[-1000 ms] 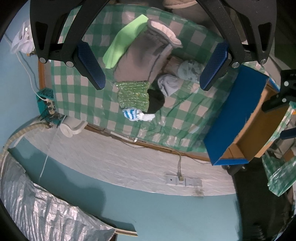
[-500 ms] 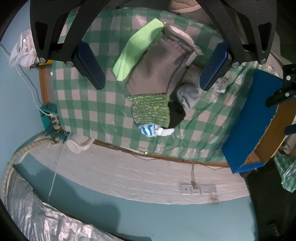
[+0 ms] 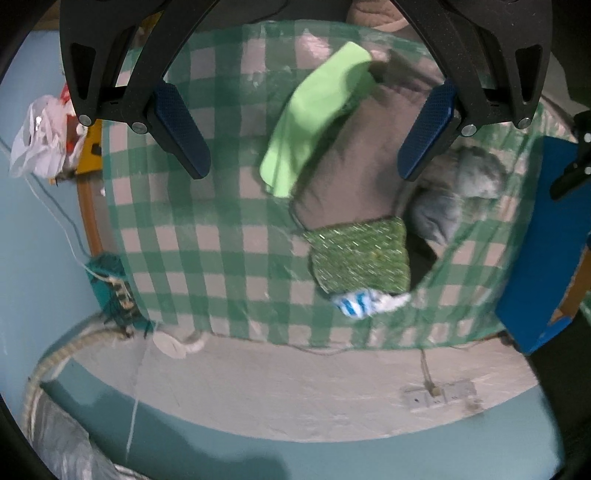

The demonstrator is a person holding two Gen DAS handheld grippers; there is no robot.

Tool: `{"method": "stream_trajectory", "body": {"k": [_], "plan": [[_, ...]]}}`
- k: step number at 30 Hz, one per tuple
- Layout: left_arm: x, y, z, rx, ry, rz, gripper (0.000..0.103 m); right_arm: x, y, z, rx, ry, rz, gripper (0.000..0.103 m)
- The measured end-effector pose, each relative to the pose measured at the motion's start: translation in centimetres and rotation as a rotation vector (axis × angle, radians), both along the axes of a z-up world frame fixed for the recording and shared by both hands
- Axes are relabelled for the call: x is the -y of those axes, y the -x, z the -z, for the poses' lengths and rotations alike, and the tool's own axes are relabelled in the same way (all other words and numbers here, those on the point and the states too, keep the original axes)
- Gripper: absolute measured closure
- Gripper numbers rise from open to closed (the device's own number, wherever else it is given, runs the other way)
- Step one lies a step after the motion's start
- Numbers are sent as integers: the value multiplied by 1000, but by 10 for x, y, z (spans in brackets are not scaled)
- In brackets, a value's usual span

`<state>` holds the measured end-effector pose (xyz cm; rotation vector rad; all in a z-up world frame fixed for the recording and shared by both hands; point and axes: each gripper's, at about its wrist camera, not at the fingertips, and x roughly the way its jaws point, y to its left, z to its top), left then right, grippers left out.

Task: Organize soft objects
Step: 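Lower the right tool to the light green cloth while the left tool approaches the silver foil bundle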

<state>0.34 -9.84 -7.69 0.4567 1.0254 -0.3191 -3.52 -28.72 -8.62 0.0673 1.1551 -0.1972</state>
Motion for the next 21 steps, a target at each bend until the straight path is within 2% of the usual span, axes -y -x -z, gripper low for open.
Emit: {"method": "stream_trajectory", "body": {"k": [4, 14, 21], "plan": [[12, -3, 12, -12, -9, 6, 9, 10, 1, 18, -67, 1, 18, 2], [34, -12, 43, -58, -25, 19, 9, 32, 0, 52, -149, 3, 51, 2], [44, -18, 59, -87, -33, 25, 9, 35, -3, 82, -205, 4, 43, 9]]}}
